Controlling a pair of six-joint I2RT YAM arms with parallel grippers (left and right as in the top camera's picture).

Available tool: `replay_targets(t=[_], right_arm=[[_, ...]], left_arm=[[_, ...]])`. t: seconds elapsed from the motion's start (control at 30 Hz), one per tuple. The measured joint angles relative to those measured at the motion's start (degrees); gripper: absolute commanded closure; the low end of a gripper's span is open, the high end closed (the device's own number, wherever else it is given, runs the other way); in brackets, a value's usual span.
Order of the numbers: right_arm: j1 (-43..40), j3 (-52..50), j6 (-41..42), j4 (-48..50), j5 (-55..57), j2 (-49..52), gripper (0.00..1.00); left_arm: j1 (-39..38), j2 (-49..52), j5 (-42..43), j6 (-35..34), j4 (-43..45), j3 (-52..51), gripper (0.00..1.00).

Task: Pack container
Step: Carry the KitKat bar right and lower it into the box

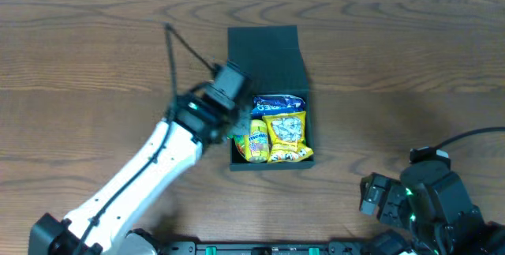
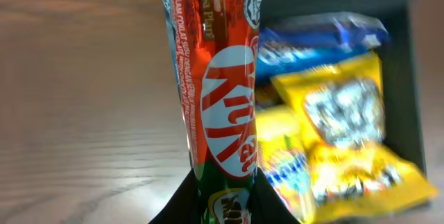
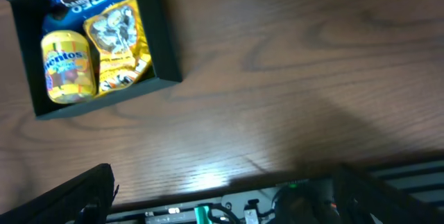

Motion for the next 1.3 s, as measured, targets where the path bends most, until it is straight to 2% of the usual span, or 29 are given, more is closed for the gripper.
replay_targets(t=[0.13, 0.33, 0.53, 0.57, 0.6, 0.63, 0.73, 0.8, 0.87, 0.9, 0.93, 0.97, 1.0, 1.07, 1.2, 1.3], right_arm=[[0.0, 0.0, 0.0, -2.08, 0.0, -0.02, 0.01], [0.0, 0.0, 0.0, -2.69, 0.0, -0.02, 0.01], [0.0, 0.0, 0.0, -2.67, 0.0, -0.02, 0.01], [0.0, 0.0, 0.0, -2.67, 0.0, -0.02, 0.01], [0.0, 0.0, 0.0, -2.67, 0.0, -0.02, 0.01], [0.0, 0.0, 0.0, -2.67, 0.0, -0.02, 0.01], [0.0, 0.0, 0.0, -2.69, 0.0, -0.02, 0.01], [0.0, 0.0, 0.0, -2.67, 0.0, -0.02, 0.01], [0.0, 0.0, 0.0, -2.67, 0.0, -0.02, 0.01], [0.0, 0.0, 0.0, -2.64, 0.0, -0.02, 0.01], [0.0, 0.0, 0.0, -2.51, 0.0, -0.02, 0.05], [0.0, 0.0, -0.07, -2.25, 0.04, -0.02, 0.27], [0.0, 0.0, 0.0, -1.57, 0.2, -0.02, 0.67], [0.0, 0.0, 0.02, 0.09, 0.57, -0.02, 0.98], [0.0, -1.22, -0.63, 7.43, 1.62, -0.02, 0.99], [-0.11, -5.81, -1.97, 15.28, 1.86, 0.79, 0.99]], left_arm=[[-3.93, 0.11, -1.03, 1.25, 1.55, -2.97, 0.94], [-4.09, 0.39, -0.02, -0.07, 5.46, -10.69, 0.94], [-4.09, 0.44, 1.42, -1.01, 6.47, -11.06, 0.94], [-4.09, 0.44, 1.46, -1.36, 6.54, -11.06, 0.89], [-4.09, 0.44, 1.6, -1.62, 6.51, -11.06, 0.72], [-4.09, 0.44, 1.62, -1.84, 6.54, -11.06, 0.59], [-4.09, 0.44, 1.86, -3.5, 6.6, -11.06, 0.3], [-4.09, 0.44, 2.29, -4.26, 6.62, -11.06, 0.31], [-4.09, 0.44, 2.73, -4.83, 6.69, -11.06, 0.39], [-4.09, 0.44, 2.91, -4.76, 6.73, -11.04, 0.51], [-4.07, 0.42, 2.97, -5.2, 6.78, -10.99, 0.73], [-3.96, 0.39, 3.08, -5.29, 6.75, -10.82, 0.94], [-3.65, 0.13, 3.15, -5.22, 6.75, -10.51, 0.94], [-2.75, -1.03, 3.1, -5.64, 6.82, -9.64, 0.94], [2.99, -6.58, 2.27, -9.51, 8.41, -7.48, 0.94], [9.29, -8.66, 2.93, -11.76, 8.98, -6.58, 0.94]])
